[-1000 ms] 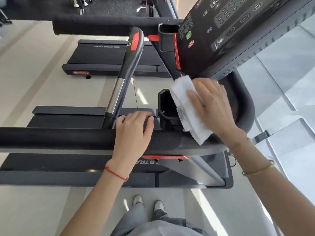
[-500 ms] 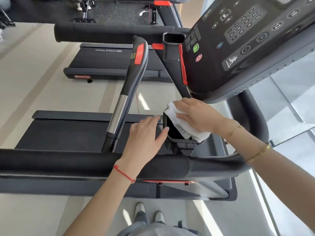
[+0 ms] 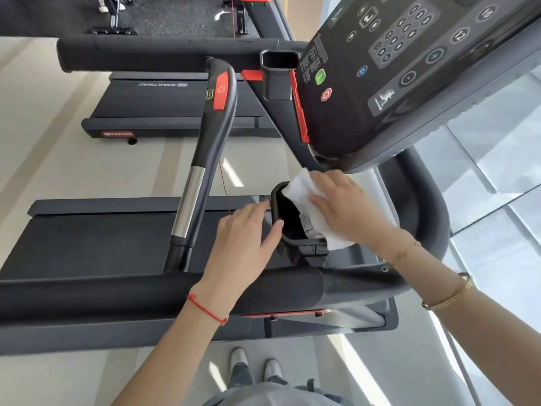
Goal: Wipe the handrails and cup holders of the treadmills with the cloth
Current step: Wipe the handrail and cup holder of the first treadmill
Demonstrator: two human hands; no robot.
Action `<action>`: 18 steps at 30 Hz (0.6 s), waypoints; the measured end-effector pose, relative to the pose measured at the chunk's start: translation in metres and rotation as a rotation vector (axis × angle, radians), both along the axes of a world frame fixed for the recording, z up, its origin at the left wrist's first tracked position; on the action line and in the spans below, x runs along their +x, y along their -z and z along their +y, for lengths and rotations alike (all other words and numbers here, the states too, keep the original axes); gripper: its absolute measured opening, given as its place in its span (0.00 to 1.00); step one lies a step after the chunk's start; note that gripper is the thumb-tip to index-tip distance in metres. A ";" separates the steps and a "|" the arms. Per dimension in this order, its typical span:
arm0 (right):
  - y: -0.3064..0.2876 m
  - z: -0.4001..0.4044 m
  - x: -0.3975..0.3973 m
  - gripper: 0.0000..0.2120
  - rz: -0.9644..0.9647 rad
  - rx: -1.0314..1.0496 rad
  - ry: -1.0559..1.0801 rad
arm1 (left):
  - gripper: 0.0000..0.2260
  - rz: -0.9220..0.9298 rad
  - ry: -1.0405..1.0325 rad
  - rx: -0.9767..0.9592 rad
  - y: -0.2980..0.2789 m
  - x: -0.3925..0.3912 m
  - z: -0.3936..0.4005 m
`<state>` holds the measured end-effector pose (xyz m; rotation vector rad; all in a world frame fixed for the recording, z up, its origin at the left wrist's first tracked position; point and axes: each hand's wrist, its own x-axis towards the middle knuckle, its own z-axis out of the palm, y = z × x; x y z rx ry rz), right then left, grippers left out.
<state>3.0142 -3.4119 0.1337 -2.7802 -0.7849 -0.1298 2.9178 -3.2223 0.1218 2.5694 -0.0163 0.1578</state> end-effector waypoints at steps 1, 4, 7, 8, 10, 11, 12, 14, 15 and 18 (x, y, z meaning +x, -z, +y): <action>0.000 -0.006 -0.004 0.20 0.075 0.092 0.083 | 0.21 -0.004 0.005 -0.002 0.000 0.000 0.000; 0.002 -0.024 -0.017 0.20 0.292 0.239 0.255 | 0.20 -0.017 0.013 0.010 0.001 0.000 -0.001; 0.006 -0.027 -0.027 0.21 0.342 0.260 0.293 | 0.20 -0.017 0.018 0.019 0.002 0.001 -0.001; 0.005 -0.025 -0.024 0.22 0.350 0.250 0.289 | 0.21 -0.015 0.017 0.020 0.002 0.001 -0.001; 0.003 -0.016 -0.012 0.24 0.358 0.236 0.261 | 0.21 -0.011 0.016 0.019 0.002 0.000 -0.002; 0.001 -0.012 -0.007 0.25 0.368 0.244 0.244 | 0.21 -0.010 0.015 0.017 0.002 0.000 -0.002; 0.000 -0.010 -0.003 0.25 0.380 0.253 0.228 | 0.21 -0.011 0.012 0.013 0.001 0.000 -0.002; 0.002 -0.016 -0.009 0.27 0.402 0.272 0.218 | 0.21 -0.014 0.010 0.005 0.001 -0.001 -0.002; 0.004 -0.021 -0.017 0.28 0.407 0.282 0.226 | 0.21 -0.013 0.011 0.006 0.001 -0.001 -0.002; 0.012 -0.034 -0.037 0.30 0.378 0.321 0.254 | 0.22 -0.015 0.008 0.015 0.001 0.000 -0.001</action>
